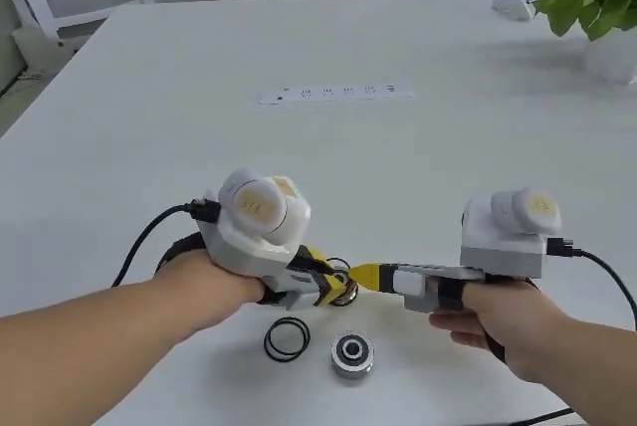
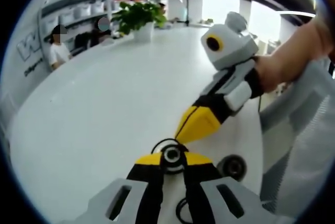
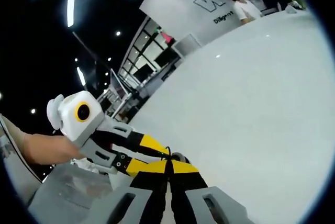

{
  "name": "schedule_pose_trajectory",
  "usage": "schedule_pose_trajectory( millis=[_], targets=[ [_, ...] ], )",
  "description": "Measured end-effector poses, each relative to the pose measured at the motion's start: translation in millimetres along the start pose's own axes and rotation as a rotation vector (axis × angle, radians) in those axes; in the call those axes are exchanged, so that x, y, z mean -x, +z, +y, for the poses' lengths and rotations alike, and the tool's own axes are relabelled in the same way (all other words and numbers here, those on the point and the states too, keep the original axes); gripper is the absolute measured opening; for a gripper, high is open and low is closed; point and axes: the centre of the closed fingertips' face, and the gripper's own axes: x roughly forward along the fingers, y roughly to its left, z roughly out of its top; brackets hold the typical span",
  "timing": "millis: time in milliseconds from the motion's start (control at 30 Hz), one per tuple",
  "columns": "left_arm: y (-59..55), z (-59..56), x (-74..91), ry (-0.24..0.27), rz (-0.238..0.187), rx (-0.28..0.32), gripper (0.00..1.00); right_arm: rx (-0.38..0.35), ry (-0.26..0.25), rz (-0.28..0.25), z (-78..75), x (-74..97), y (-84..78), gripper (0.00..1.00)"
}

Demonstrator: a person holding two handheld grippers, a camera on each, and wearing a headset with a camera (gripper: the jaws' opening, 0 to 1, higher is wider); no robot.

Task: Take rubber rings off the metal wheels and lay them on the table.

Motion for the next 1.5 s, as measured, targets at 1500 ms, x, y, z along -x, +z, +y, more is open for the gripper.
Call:
schedule_pose_trajectory(
  millis=[1500],
  targets=[
    [7.9, -16.5, 94.0, 0.002, -0.132, 0.065, 0.48, 0.011, 0.101, -0.011, 39.2, 3.3, 12.8, 0.0]
  ],
)
